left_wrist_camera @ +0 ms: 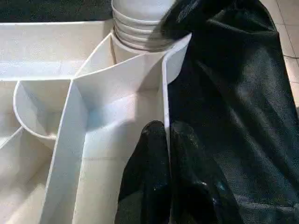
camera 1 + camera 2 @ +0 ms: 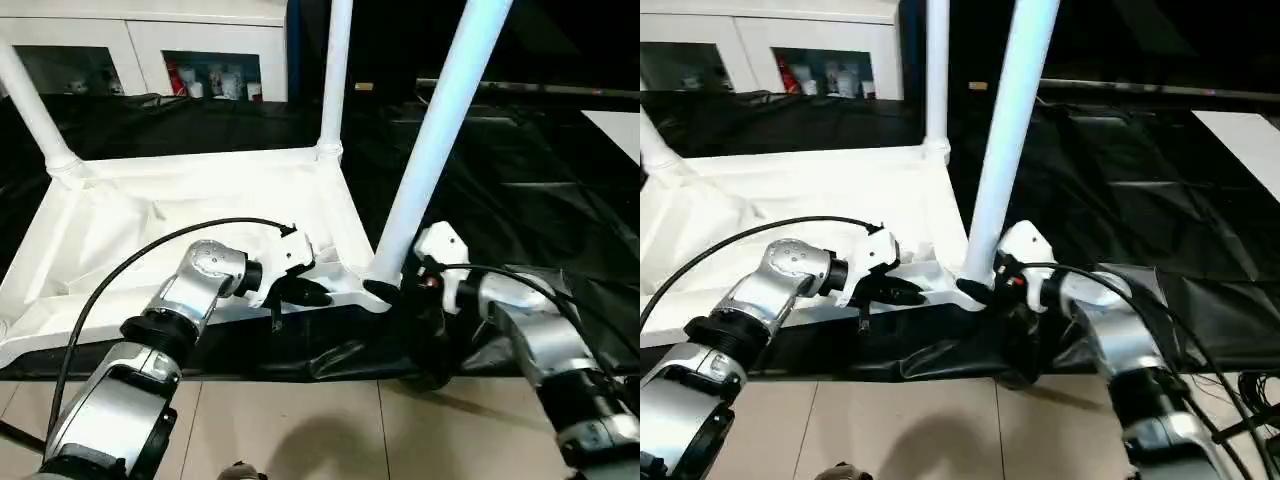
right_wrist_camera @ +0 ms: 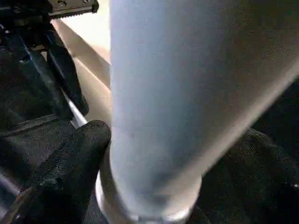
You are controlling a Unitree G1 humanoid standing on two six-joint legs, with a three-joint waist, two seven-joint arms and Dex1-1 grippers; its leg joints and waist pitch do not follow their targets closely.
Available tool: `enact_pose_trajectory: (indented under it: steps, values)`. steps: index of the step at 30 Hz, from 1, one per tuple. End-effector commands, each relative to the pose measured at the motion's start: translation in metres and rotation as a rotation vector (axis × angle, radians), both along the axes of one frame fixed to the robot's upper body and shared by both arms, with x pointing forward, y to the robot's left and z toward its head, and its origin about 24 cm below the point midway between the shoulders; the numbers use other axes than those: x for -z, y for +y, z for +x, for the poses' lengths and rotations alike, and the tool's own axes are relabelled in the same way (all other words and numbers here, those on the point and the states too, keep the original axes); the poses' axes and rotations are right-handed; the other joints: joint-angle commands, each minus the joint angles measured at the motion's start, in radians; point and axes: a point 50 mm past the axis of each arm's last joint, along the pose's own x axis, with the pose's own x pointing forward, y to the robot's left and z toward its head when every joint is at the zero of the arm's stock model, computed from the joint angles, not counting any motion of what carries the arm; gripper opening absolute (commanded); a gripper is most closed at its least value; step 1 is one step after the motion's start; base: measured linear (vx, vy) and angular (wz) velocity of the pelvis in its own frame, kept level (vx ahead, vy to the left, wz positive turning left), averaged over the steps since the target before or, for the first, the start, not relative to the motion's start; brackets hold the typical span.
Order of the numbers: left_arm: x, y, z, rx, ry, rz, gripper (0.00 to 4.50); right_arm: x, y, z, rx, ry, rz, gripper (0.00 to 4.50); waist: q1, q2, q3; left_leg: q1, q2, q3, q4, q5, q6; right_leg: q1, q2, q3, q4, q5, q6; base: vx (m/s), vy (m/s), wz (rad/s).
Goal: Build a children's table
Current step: Rotate leg to tighten
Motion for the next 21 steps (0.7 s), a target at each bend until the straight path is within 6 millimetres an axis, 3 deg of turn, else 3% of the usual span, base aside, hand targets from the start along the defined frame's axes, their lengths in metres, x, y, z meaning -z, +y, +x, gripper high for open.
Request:
enact_pose_trajectory:
  steps: [1,6,21]
  values:
    - [0.0085,-0.0037,-0.0065,0.031,0.043,-0.004,0.01,-0.0016,0.0006,0.0026,-0.019,-0.005,-0.019,4.04,-0.002,-0.018,-0.066,0.009,0.024,-0.008,-0.062,-0.159,0.050,0.047,-0.076,0.041,-0.078,-0.138,-0.209,0.000,0.000,0.00]
    - [0.0082,-0.0021,-0.0056,0.020,0.037,0.001,0.01,0.0025,0.0024,0.0031,-0.034,0.011,-0.019,4.04,-0.002,-0.017,-0.065,0.010,0.024,-0.007,-0.062,-0.167,0.050,0.047,-0.077,0.040,-0.080,-0.149,-0.211,0.000,0.000,0.00]
    - [0.0097,0.0003,-0.0059,0.013,0.044,0.010,0.00,0.0057,0.0055,0.0059,-0.038,0.036,0.048,2.82,-0.004,-0.015,-0.065,0.010,0.025,-0.008,-0.063,-0.175,0.047,0.047,-0.077,0.040,-0.080,-0.154,-0.215,0.000,0.000,0.00]
